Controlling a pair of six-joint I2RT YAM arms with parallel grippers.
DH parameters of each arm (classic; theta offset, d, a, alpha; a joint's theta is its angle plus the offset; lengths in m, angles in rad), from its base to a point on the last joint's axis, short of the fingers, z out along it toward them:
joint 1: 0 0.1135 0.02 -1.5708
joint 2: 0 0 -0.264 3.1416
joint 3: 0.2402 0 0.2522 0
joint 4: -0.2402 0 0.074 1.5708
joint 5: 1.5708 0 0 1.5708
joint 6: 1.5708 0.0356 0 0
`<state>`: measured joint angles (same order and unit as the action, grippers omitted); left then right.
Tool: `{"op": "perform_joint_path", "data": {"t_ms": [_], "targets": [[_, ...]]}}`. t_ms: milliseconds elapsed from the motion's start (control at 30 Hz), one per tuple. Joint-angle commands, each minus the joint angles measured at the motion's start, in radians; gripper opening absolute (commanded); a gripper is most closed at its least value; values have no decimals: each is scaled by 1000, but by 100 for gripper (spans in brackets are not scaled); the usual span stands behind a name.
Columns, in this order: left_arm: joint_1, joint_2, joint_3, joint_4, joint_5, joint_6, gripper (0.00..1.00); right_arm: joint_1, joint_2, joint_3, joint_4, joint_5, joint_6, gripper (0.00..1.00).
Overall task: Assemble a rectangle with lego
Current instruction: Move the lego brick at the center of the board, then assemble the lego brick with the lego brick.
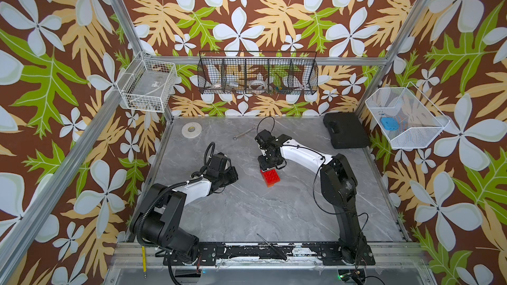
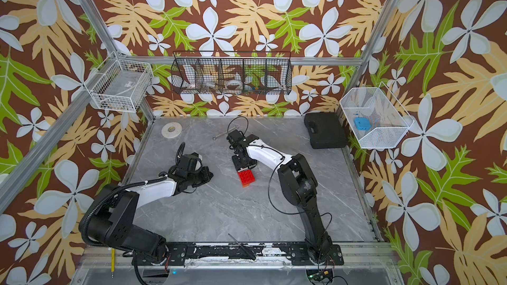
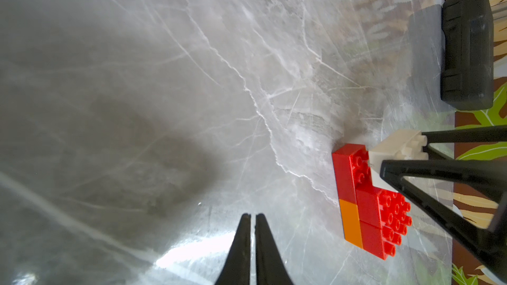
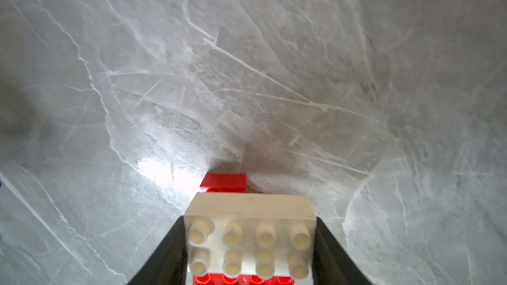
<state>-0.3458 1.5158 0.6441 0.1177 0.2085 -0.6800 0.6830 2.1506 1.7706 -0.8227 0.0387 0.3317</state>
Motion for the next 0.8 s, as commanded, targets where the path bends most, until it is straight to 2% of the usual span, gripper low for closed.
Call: {"op": "perform_joint_path", "data": {"t_ms": [0,433,767], "targets": [[0,2,5,20,1,-4,10,3,9,-8,-7,-3,2,53],[0,-1,-4,22,-1,-5,10,3,31,0,-18,-3,2,53],[1,-3,-6,24,-3,-4,10,2,10,-67,2,36,-11,52]]}}
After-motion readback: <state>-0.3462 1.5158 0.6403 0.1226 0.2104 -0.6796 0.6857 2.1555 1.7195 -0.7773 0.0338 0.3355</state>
